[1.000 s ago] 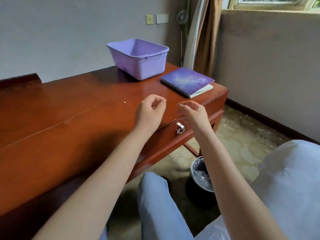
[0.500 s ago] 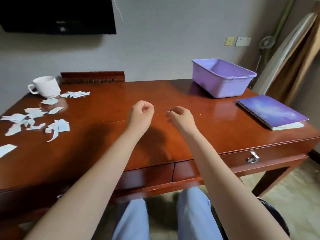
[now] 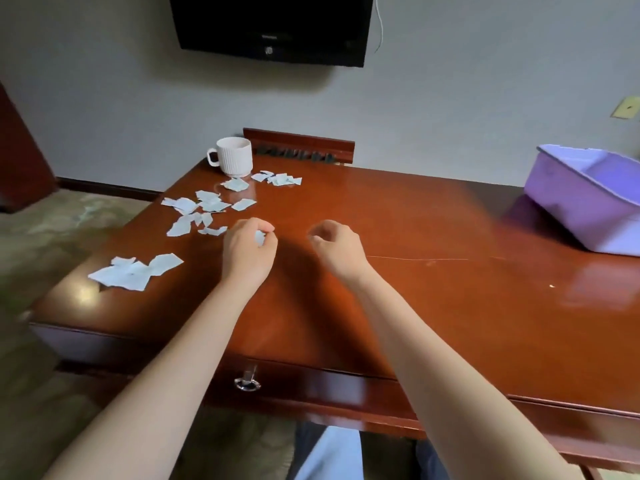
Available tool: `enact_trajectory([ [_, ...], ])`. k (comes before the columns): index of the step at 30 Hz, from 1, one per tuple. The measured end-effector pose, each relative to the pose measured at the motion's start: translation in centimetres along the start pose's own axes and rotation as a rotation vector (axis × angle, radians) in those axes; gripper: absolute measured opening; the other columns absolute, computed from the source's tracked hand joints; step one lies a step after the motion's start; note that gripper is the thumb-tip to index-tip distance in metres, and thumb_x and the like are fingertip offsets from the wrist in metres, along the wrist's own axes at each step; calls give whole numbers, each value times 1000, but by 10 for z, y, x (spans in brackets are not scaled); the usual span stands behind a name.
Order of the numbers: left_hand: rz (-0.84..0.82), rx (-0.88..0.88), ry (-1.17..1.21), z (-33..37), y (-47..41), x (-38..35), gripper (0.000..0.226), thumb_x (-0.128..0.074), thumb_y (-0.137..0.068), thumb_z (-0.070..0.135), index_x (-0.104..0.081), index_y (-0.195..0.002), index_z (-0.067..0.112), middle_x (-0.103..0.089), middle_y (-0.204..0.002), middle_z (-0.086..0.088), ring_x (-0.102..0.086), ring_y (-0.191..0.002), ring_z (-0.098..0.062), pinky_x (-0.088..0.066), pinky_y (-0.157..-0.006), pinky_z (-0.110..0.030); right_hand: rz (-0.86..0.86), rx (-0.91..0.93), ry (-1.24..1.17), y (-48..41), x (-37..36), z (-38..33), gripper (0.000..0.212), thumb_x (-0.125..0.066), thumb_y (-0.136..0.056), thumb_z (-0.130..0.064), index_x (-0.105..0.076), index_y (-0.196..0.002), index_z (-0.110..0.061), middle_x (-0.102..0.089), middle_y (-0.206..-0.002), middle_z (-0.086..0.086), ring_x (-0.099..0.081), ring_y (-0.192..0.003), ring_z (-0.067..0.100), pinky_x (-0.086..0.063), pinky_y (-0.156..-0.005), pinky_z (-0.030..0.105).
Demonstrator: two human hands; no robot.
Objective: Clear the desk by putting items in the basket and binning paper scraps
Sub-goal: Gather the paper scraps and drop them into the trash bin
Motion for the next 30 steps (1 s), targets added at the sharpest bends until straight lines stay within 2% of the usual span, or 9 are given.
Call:
enact_trajectory([
  [5,76,-46,-140,-41,-13,40,22,-51,-93,18,-63,-111,14,-57,-124,-6,-44,-121,-23,-41,-91,-31,-61,126,145,-12,-60,-21,40,-55,-93,-22,-52,-131,-12,-57,-133,6,-53,-122,23,-41,-96,27],
  [7,100,-87,-231,-56,-14,54,22,-51,-92,18,-63,-110,14,-56,-127,-6,-41,-125,-24,-38,-99,-38,-73,200,229,-17,-80,-30,51,-55,-93,-29,-43,-139,-12,-46,-144,8,-41,-134,25,-34,-107,32],
  [9,122,-100,-338,-71,-14,67,25,-51,-92,21,-63,-111,13,-51,-133,-6,-33,-132,-24,-31,-106,-45,-118,231,354,-24,-100,-38,64,-52,-94,-41,-29,-148,-17,-26,-157,8,-19,-146,27,-18,-119,42],
  [11,109,-49,-500,-89,-16,75,35,-49,-93,30,-57,-123,15,-37,-147,-7,-15,-143,-25,-17,-112,-53,-170,258,492,-30,-119,-43,69,-45,-95,-50,-16,-152,-24,-11,-161,5,-6,-149,27,-7,-119,48],
  [14,-52,148,-658,-122,-23,74,61,-36,-94,51,-30,-146,20,-8,-159,-8,8,-146,-29,-2,-112,-62,-249,297,641,-37,-140,-45,65,-36,-97,-54,-12,-152,-30,-6,-162,4,-1,-149,27,-1,-118,51],
  [17,-199,243,-665,-139,-28,63,71,-26,-92,61,-13,-150,23,-2,-160,-7,6,-146,-32,-5,-112,-64,-300,255,646,-40,-147,-37,56,-30,-99,-51,-23,-150,-28,-12,-161,5,-4,-149,26,-1,-118,51],
  [24,-265,48,-604,-112,-51,26,76,-30,-92,60,-1,-151,22,2,-160,-5,3,-146,-32,-5,-115,-53,-204,265,570,-45,-124,-22,43,-36,-101,-38,-43,-141,-23,-33,-154,6,-21,-146,26,-17,-119,42],
  [27,-218,25,-597,-110,-63,19,78,-36,-91,60,-5,-151,21,-5,-159,-7,-4,-146,-31,-11,-116,-51,-95,287,553,-49,-110,-21,34,-45,-99,-32,-54,-129,-18,-51,-134,5,-42,-126,26,-38,-102,33],
  [30,-142,14,-596,-107,-71,22,72,-43,-90,56,-20,-147,19,-24,-152,-11,-24,-138,-30,-25,-110,-47,-26,309,606,-53,-104,-20,29,-51,-95,-36,-55,-118,-19,-51,-121,3,-46,-110,23,-44,-86,30],
])
Point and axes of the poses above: each hand's wrist, its own y-axis away from the middle knuckle, its own x-axis out of the back of the hand, z = x × y, the point moved 7 cm from there along -y, towards the middle knuckle
